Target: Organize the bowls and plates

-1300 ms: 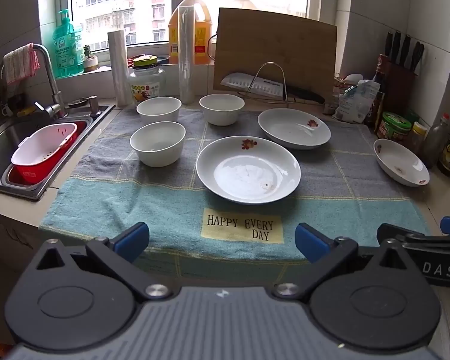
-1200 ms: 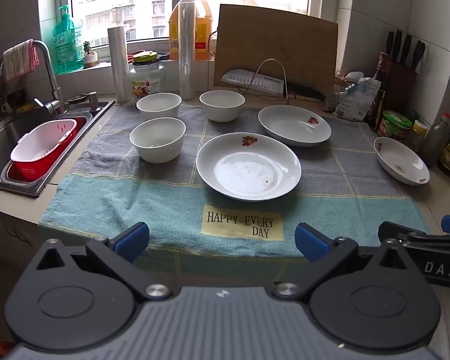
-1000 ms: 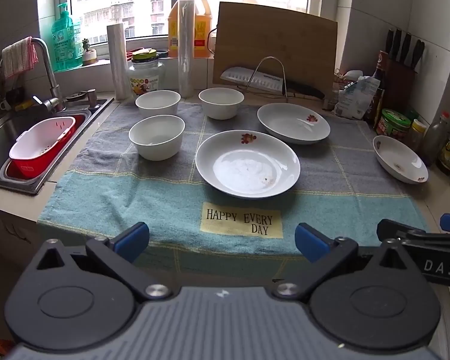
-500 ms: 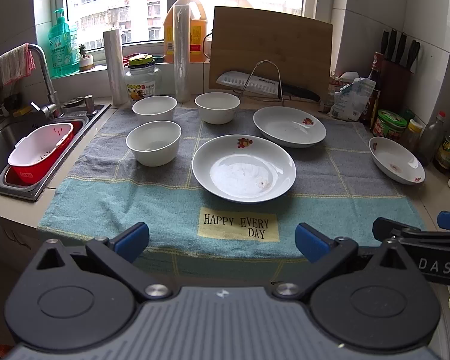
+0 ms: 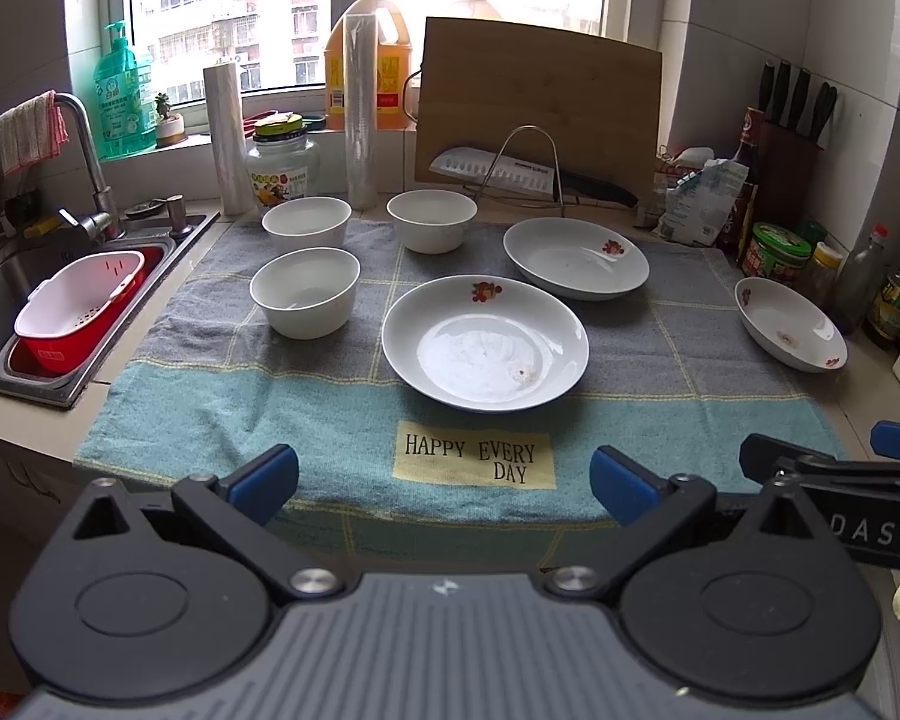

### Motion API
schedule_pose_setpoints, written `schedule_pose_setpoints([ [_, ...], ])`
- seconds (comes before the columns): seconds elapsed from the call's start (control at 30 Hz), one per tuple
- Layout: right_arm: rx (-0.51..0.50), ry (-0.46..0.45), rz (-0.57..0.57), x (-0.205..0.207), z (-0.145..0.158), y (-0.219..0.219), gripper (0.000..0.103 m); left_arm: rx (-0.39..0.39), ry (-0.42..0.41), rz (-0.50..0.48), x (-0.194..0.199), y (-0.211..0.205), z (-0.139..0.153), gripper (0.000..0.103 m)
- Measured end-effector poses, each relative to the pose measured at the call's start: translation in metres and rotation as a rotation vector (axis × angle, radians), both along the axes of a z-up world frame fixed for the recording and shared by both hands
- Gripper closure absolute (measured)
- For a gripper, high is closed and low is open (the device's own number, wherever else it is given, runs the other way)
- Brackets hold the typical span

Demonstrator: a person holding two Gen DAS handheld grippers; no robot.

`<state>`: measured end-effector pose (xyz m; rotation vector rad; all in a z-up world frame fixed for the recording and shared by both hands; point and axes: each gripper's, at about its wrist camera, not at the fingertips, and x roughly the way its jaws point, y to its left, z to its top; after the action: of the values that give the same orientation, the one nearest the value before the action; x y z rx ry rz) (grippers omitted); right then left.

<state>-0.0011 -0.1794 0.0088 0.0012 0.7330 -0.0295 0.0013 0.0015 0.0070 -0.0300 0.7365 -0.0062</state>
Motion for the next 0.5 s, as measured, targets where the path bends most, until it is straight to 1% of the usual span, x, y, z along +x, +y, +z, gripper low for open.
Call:
schedule_pose_setpoints([
  [0.5,-0.006,-0.004,-0.006,0.0011,0.0028,0.0006,0.000,-0.005,-0.002,-0.003,0.0019,0.0000,0.0020,0.001],
])
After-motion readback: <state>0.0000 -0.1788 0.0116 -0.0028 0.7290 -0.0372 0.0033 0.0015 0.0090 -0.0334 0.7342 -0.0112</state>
